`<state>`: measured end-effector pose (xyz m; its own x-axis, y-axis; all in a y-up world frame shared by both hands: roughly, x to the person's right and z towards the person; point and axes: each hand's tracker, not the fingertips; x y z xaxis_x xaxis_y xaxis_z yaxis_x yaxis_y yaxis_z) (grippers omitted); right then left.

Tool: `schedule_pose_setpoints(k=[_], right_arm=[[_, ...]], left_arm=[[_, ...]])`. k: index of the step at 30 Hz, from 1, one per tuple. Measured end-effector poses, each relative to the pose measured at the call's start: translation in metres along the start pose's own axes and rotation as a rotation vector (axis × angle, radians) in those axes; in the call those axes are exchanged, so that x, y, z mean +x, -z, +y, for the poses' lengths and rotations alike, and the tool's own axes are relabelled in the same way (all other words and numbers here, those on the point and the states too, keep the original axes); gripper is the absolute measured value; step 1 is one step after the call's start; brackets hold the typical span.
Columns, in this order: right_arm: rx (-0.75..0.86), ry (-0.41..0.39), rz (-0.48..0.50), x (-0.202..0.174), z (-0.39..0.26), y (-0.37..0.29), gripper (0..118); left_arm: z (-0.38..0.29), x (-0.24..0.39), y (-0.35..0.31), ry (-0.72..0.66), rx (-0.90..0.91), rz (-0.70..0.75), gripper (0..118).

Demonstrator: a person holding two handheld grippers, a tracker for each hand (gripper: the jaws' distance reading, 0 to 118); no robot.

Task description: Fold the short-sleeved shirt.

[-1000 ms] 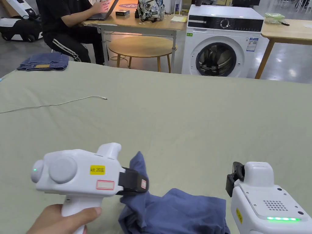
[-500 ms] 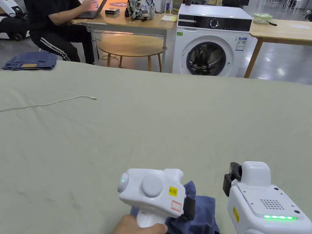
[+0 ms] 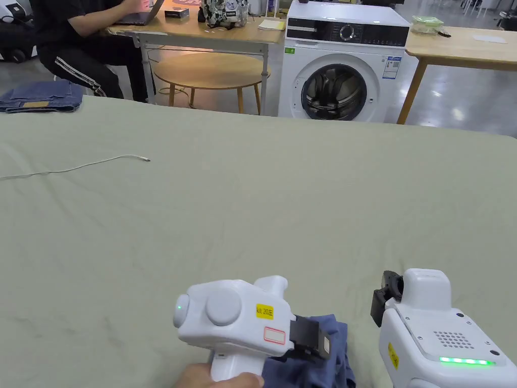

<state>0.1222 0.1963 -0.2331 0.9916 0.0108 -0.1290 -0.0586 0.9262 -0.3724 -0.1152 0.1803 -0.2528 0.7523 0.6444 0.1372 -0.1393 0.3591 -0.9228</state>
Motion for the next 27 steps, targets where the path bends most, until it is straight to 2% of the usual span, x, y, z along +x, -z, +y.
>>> schedule_pose_setpoints(k=[2,4,7,10,13,17,20,27], right_arm=[[-0.001,0.004,-0.001,0.000,-0.001,-0.001,0],[-0.005,0.012,0.001,0.001,-0.001,-0.001,0],[-0.007,0.014,0.000,0.002,-0.003,-0.002,0],[-0.008,0.012,-0.002,0.003,-0.003,-0.002,0],[-0.009,0.009,-0.007,0.006,-0.004,-0.002,0],[-0.007,0.008,-0.013,0.010,-0.003,-0.004,0],[-0.003,0.006,-0.019,0.014,-0.001,-0.005,0],[0.007,0.027,-0.027,0.016,0.000,-0.004,0]], left_arm=[[0.003,-0.003,-0.008,-0.024,0.064,-0.038,35],[0.009,-0.011,-0.004,-0.017,0.080,-0.032,10],[0.011,-0.018,0.019,-0.022,0.035,-0.018,4],[0.007,-0.023,0.055,-0.064,-0.065,-0.044,0],[0.000,-0.022,0.083,-0.075,-0.096,-0.153,0],[-0.006,-0.025,0.108,-0.078,-0.098,-0.058,0],[-0.009,-0.026,0.107,-0.090,-0.081,-0.074,0],[-0.001,0.000,0.067,0.054,-0.017,-0.018,0]])
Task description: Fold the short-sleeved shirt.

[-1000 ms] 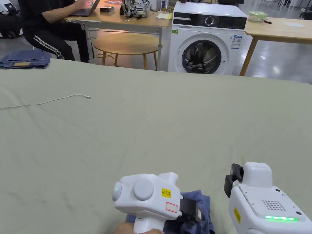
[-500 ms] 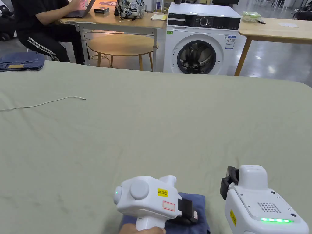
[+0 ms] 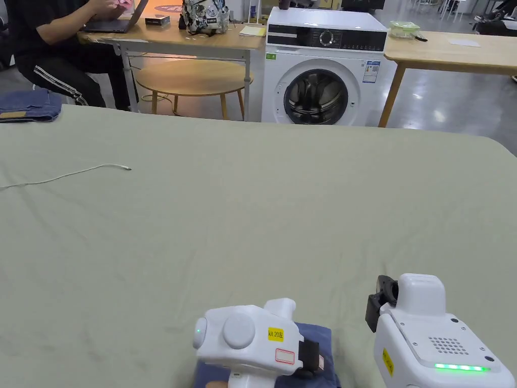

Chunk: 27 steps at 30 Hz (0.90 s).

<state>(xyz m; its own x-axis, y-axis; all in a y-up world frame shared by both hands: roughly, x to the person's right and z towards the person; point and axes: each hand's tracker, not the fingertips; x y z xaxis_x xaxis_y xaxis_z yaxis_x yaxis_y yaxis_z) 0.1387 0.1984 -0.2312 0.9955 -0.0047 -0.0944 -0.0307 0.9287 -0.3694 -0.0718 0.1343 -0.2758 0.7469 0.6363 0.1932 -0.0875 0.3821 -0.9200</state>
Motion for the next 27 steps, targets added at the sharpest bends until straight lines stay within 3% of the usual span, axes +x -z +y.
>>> schedule_pose_setpoints(k=[6,17,19,27], right_arm=[[0.033,0.009,0.003,-0.008,0.008,0.000,0],[0.191,0.017,-0.008,-0.033,0.030,-0.005,0],[0.228,0.023,-0.015,-0.036,0.034,-0.007,0],[0.303,0.026,-0.047,-0.038,0.040,-0.014,0]], left_arm=[[0.013,0.004,-0.078,0.164,0.281,0.170,0],[-0.025,0.001,-0.173,0.427,1.046,0.661,0],[-0.029,0.001,-0.180,0.417,1.107,0.742,0],[-0.029,-0.011,-0.186,0.451,1.098,0.761,0]])
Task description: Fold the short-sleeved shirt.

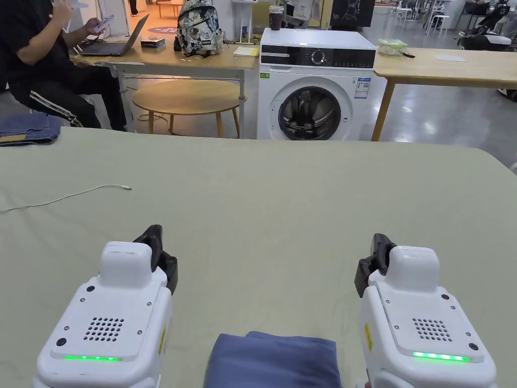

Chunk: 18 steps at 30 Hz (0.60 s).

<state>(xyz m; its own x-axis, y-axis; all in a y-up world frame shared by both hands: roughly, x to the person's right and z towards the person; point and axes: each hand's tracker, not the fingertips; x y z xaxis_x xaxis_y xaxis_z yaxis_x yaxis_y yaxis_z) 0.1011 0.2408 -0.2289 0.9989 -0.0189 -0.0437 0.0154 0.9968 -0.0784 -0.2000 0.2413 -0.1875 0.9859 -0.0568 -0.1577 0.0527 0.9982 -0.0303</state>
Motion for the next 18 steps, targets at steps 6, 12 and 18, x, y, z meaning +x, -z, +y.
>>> schedule_pose_setpoints(k=[6,12,18], right_arm=[[-0.163,-0.072,0.086,-0.004,-0.024,-0.022,0],[-0.395,-0.106,0.168,-0.022,-0.078,-0.043,0],[-0.590,-0.101,0.153,-0.031,-0.117,-0.026,0]], left_arm=[[-0.002,-0.006,-0.006,-0.006,-0.048,-0.037,0],[-0.013,-0.012,-0.010,-0.018,-0.121,-0.073,0],[-0.026,-0.021,-0.019,-0.067,-0.194,-0.072,0]])
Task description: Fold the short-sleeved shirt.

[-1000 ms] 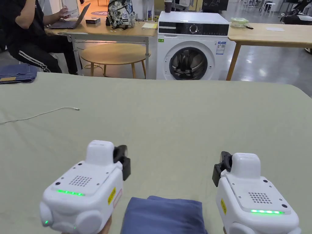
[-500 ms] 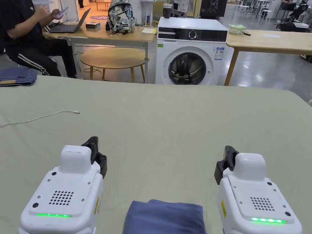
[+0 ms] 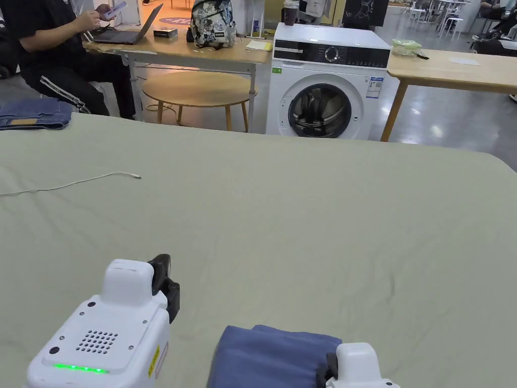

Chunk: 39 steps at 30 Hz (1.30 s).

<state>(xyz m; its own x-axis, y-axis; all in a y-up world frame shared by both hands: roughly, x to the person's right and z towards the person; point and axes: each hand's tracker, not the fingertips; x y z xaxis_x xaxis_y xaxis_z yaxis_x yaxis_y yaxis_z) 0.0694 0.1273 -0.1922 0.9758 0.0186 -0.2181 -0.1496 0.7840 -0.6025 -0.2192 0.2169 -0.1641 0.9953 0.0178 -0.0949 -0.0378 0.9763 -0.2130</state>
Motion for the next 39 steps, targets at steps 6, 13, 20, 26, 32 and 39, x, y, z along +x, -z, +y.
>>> schedule_pose_setpoints(k=[6,13,20,26,32,39], right_arm=[[-0.122,0.061,0.000,0.010,-0.008,0.028,0],[-0.130,0.017,-0.006,0.009,-0.008,0.032,0],[-0.141,0.030,0.013,0.014,-0.008,0.035,0],[-0.141,0.043,0.020,0.015,-0.008,0.035,0],[-0.140,0.055,0.032,0.018,-0.009,0.034,0],[-0.139,0.059,0.040,0.019,-0.010,0.035,0]], left_arm=[[-0.018,-0.012,-0.001,-0.046,-0.145,-0.053,0],[-0.036,-0.032,0.034,-0.238,-0.446,-0.300,1],[-0.059,-0.042,0.088,-0.480,-0.780,-0.611,74],[-0.090,-0.038,0.115,-0.595,-0.908,-0.703,74],[-0.126,-0.015,0.129,-0.773,-1.015,-0.878,74],[-0.140,-0.017,0.128,-0.821,-0.951,-0.802,31]])
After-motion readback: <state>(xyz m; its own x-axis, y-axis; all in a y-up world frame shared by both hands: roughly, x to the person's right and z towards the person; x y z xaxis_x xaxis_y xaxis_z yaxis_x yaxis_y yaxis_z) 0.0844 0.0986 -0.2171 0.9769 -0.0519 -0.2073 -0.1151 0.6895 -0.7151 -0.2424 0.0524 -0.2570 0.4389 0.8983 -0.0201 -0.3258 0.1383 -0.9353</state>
